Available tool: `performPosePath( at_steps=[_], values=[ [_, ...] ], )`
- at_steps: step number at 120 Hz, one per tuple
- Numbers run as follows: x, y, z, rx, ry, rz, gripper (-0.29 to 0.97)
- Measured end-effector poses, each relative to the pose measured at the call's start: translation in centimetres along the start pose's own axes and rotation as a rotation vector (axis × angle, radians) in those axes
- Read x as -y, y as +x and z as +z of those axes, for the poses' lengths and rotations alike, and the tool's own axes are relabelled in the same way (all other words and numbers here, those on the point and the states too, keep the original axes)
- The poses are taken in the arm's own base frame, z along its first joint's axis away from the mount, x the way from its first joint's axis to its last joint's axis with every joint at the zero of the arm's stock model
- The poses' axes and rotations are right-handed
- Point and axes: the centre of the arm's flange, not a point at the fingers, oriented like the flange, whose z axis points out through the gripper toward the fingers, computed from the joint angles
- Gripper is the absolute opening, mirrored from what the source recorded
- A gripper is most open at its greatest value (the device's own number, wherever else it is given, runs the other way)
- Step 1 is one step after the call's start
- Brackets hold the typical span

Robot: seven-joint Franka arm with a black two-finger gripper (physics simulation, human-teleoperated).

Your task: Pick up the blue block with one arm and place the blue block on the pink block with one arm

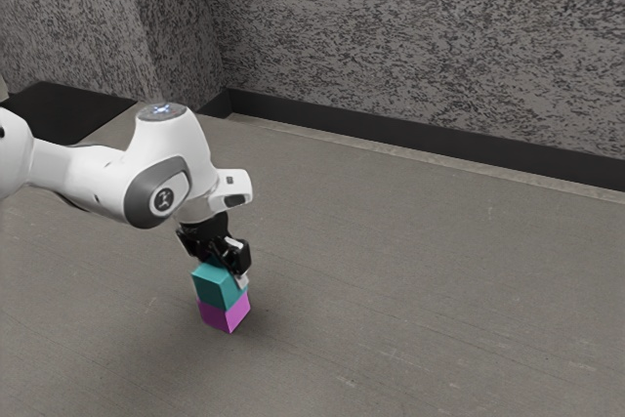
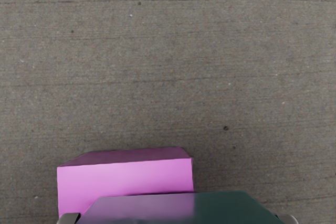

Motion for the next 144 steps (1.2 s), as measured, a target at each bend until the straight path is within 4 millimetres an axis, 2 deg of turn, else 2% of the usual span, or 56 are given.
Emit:
performPosePath(
  at_steps=[144],
  values=[
    [-1.6, 0.2, -0.3, -0.003, -0.001, 0.020, 0.30]
  ],
)
